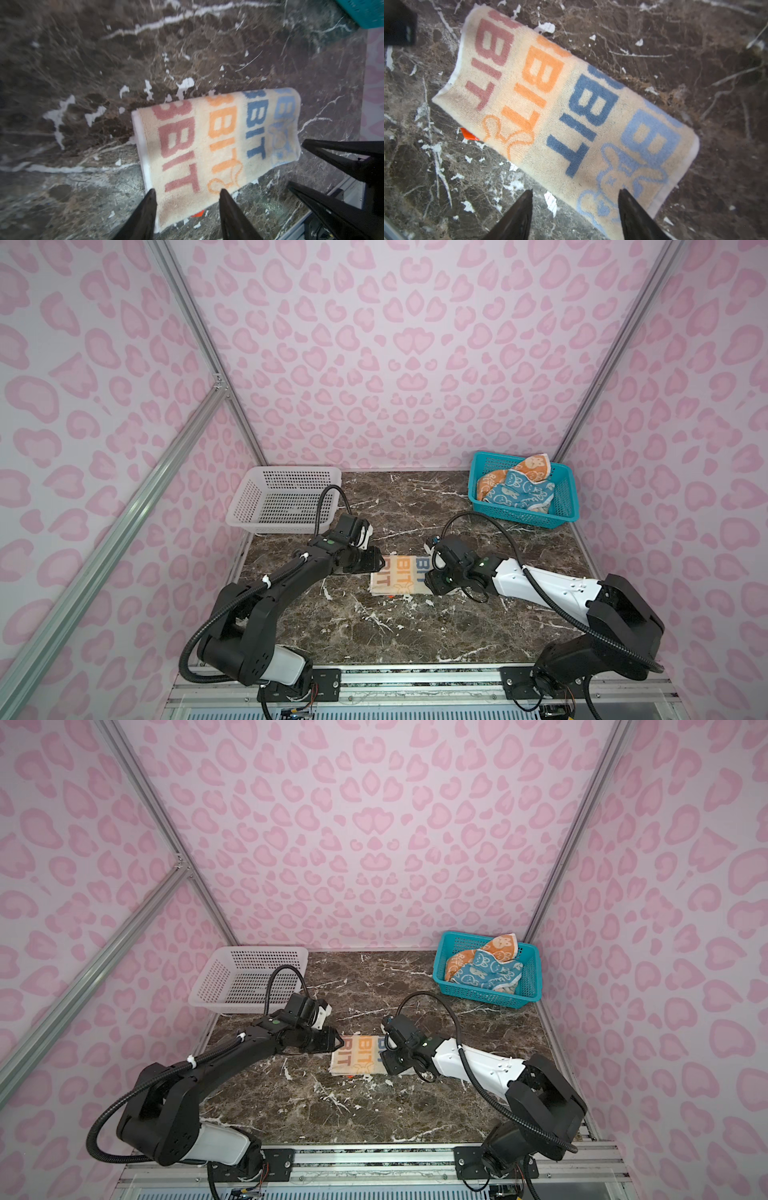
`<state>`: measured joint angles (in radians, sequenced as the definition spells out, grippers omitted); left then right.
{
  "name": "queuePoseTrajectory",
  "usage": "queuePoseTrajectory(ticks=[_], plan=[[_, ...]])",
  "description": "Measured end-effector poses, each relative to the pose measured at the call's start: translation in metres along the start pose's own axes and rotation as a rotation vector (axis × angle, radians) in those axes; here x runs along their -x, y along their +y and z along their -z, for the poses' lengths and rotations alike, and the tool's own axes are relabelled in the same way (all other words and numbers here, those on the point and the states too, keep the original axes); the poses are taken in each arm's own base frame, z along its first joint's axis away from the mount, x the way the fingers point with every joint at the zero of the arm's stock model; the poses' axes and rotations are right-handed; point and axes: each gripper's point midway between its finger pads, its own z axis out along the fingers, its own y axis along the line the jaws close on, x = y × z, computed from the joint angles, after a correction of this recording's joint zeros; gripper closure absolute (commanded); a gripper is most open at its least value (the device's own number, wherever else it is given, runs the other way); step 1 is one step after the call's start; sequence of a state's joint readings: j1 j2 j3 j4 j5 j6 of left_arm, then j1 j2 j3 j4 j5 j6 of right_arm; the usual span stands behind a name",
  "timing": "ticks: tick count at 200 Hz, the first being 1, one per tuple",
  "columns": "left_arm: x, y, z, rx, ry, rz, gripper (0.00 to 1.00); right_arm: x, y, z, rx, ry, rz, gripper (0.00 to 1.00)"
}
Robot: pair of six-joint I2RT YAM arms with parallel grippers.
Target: Fold and stack the towels
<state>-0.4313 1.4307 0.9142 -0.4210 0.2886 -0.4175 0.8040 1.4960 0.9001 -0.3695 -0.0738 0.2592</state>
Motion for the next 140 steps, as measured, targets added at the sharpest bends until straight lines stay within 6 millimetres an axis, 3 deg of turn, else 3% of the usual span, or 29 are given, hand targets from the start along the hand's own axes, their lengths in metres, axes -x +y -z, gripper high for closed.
queuePoseTrajectory(ticks=[35, 64, 101, 140], plan=[[0.033, -0.011, 0.039, 0.010, -0.176, -0.024, 0.37, 0.018, 0.023, 0.004, -0.010, -0.027, 0.227, 0.33], [0.044, -0.013, 0.066, 0.006, -0.283, -0.014, 0.30, 0.020, 0.043, -0.006, 0.005, -0.015, 0.399, 0.34], [0.025, 0.016, 0.085, 0.038, -0.370, 0.089, 0.22, 0.016, 0.058, -0.025, 0.033, 0.009, 0.524, 0.35], [0.002, 0.036, 0.100, 0.047, -0.438, 0.147, 0.21, 0.018, 0.067, -0.046, 0.061, 0.035, 0.585, 0.37]])
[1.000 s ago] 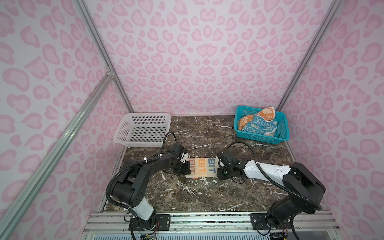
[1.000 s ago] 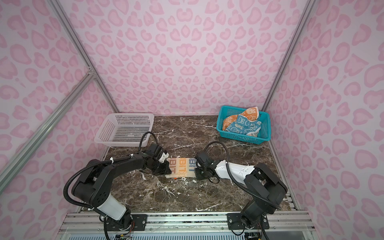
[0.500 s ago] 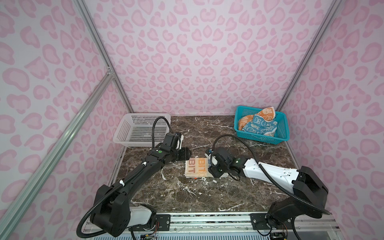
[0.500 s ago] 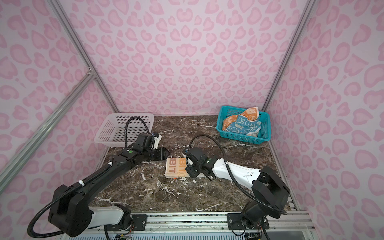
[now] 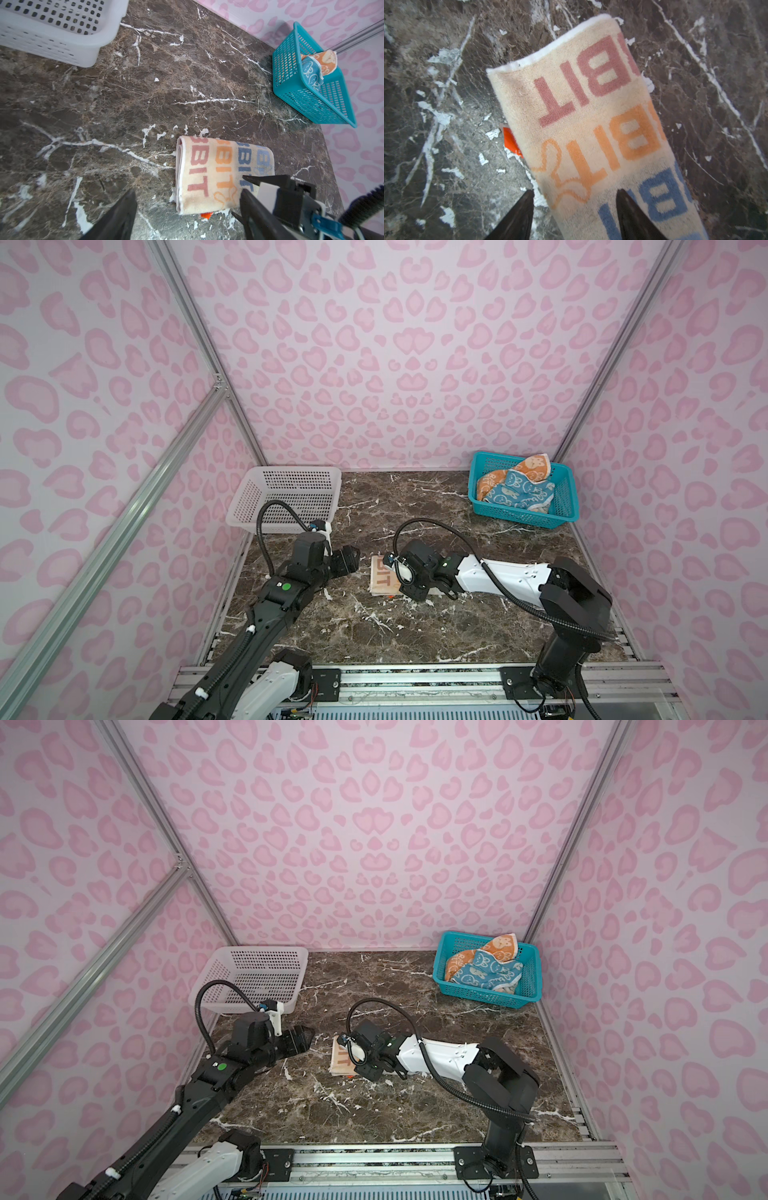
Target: Fold and stack the towels
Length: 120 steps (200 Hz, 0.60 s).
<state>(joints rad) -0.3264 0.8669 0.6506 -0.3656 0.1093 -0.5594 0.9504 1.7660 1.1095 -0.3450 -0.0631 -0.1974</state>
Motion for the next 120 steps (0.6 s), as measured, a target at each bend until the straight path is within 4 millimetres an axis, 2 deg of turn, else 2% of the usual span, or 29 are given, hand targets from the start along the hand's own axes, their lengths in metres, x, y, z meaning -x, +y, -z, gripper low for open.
queuePoseTrajectory(ticks=[36, 76, 120], plan=[[-0.017, 0.010, 0.011, -0.015, -0.014, 0.020, 0.21, 0.001, 0.007, -0.015, 0.038, 0.024, 0.039, 0.38], [-0.046, 0.030, 0.008, 0.020, 0.035, 0.063, 0.21, -0.003, 0.011, -0.029, 0.060, 0.066, 0.054, 0.40], [-0.072, 0.039, -0.007, 0.037, 0.136, 0.108, 0.21, -0.004, 0.008, -0.039, 0.039, 0.076, 0.047, 0.57]])
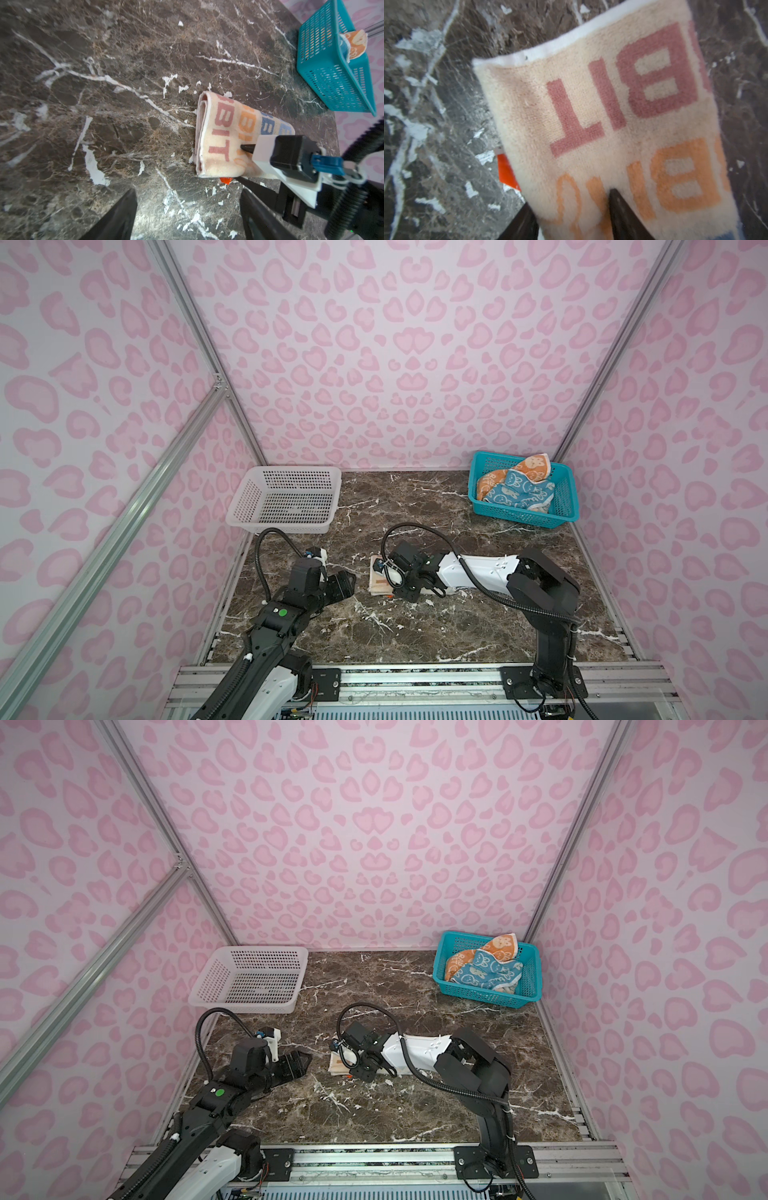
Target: Fold and stack the towels
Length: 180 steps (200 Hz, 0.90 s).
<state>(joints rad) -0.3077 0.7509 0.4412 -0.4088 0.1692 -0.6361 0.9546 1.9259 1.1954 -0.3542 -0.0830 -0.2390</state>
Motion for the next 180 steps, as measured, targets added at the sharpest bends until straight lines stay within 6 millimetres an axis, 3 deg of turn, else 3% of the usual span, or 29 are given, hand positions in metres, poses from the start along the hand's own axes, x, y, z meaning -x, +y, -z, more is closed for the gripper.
queuePoseTrajectory(ticks=[35, 75, 180], plan=[[-0.028, 0.005, -0.019, -0.017, 0.125, 0.053, 0.21, 0.002, -0.006, -0.002, -0.027, -0.038, -0.018, 0.75], [-0.030, -0.010, -0.030, -0.103, 0.168, 0.085, 0.21, 0.002, -0.014, 0.000, -0.011, -0.082, -0.075, 0.86], [-0.029, -0.037, -0.065, -0.260, 0.250, 0.234, 0.20, -0.006, -0.025, 0.013, 0.101, -0.189, -0.224, 0.87]])
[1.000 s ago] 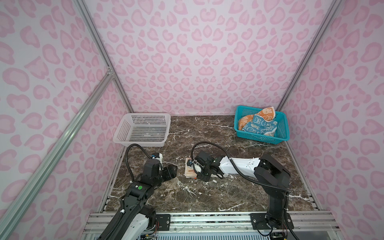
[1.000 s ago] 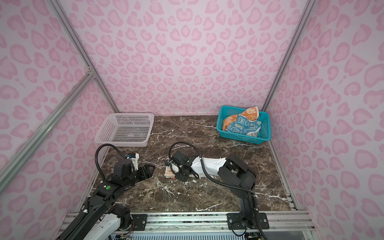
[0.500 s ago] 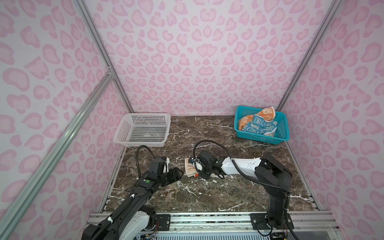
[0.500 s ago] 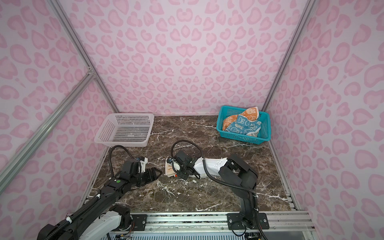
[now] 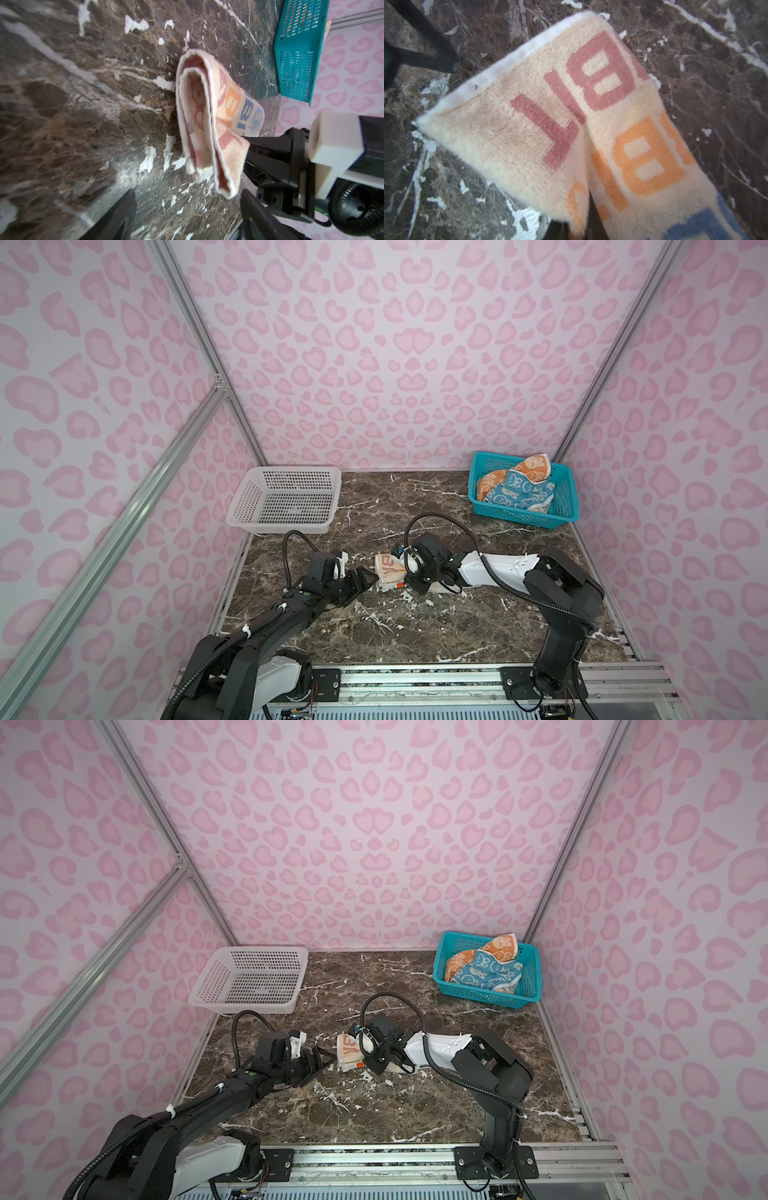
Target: Fold and stack the towels
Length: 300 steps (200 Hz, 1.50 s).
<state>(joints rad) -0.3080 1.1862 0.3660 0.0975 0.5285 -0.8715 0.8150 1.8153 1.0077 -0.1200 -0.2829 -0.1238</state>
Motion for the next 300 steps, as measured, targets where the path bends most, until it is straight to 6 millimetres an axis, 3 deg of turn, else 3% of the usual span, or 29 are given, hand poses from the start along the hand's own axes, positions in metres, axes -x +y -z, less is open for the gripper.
queuePoseTrajectory(ticks=[54, 124, 160, 206, 238, 249, 277, 300], plan=[[0.009, -0.019, -0.024, -0.058, 0.052, 0.001, 0.21, -0.001, 0.002, -0.001, 0.024, -0.017, -0.018, 0.87], [-0.016, -0.035, -0.064, -0.082, 0.192, -0.017, 0.23, 0.001, -0.001, 0.002, 0.033, -0.045, -0.047, 0.87], [-0.012, -0.036, -0.070, -0.077, 0.186, -0.005, 0.34, -0.002, 0.000, 0.002, 0.040, -0.048, -0.054, 0.86], [-0.004, -0.038, -0.073, -0.058, 0.161, -0.001, 0.37, -0.004, 0.002, 0.009, 0.043, -0.074, -0.047, 0.85], [0.001, -0.040, -0.076, -0.058, 0.156, -0.003, 0.50, -0.004, 0.003, 0.010, 0.043, -0.080, -0.046, 0.83], [0.001, -0.040, -0.077, -0.055, 0.158, -0.006, 0.54, -0.004, 0.003, 0.010, 0.043, -0.081, -0.045, 0.79], [0.003, -0.041, -0.079, -0.047, 0.165, -0.017, 0.73, -0.001, 0.007, 0.010, 0.046, -0.091, -0.036, 0.58], [0.006, -0.046, -0.080, -0.047, 0.167, -0.042, 0.82, 0.003, 0.008, 0.018, 0.039, -0.124, -0.043, 0.44]])
